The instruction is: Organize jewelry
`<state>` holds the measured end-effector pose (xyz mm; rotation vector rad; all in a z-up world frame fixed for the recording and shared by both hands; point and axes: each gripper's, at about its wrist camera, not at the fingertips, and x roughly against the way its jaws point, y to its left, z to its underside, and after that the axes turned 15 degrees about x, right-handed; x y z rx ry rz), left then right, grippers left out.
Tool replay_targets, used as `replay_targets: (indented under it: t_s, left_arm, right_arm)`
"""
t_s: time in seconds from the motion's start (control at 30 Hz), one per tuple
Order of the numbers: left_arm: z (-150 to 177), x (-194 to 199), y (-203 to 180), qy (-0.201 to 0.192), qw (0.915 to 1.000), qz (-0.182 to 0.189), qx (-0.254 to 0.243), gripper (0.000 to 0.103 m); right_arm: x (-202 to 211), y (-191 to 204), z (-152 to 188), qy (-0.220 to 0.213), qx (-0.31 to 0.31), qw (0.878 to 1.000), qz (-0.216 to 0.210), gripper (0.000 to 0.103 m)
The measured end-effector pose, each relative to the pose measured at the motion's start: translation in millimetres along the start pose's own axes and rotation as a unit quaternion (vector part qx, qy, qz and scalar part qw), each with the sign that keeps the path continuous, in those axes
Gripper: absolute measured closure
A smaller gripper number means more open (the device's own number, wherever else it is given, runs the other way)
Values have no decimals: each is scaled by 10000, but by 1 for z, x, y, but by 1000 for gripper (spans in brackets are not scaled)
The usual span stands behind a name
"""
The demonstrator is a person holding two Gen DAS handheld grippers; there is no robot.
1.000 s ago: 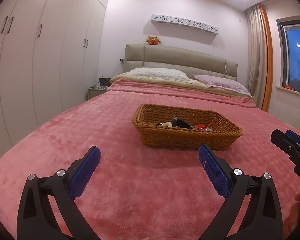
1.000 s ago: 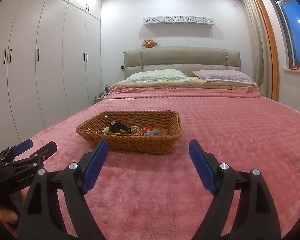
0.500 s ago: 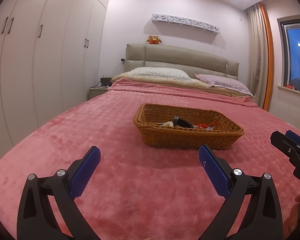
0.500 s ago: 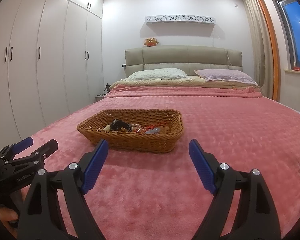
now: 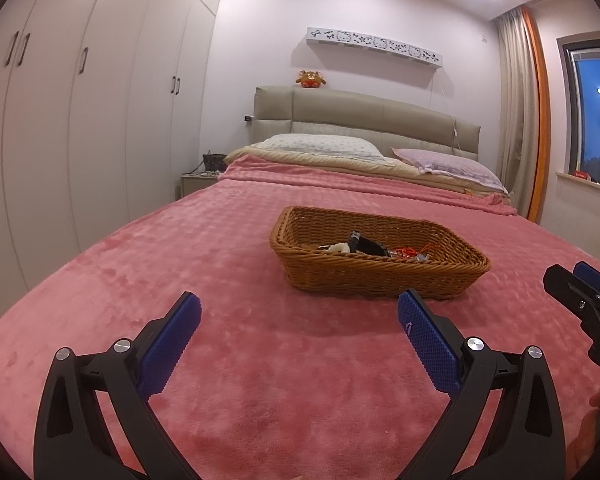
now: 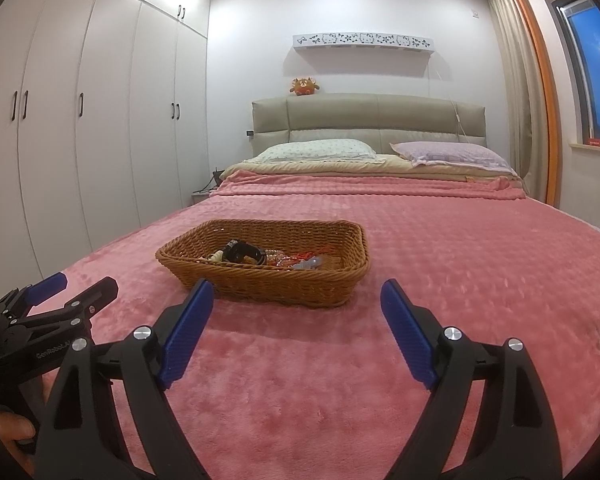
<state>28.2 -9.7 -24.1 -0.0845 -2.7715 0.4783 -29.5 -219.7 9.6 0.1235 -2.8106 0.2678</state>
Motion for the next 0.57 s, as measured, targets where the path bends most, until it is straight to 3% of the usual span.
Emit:
replay_targets:
  t_s: [0.57]
  left_arm:
    - [-4, 4, 1, -28, 10000, 56, 12, 7]
  right_arm:
    - [-2, -2, 0, 9, -4, 10000, -19, 22]
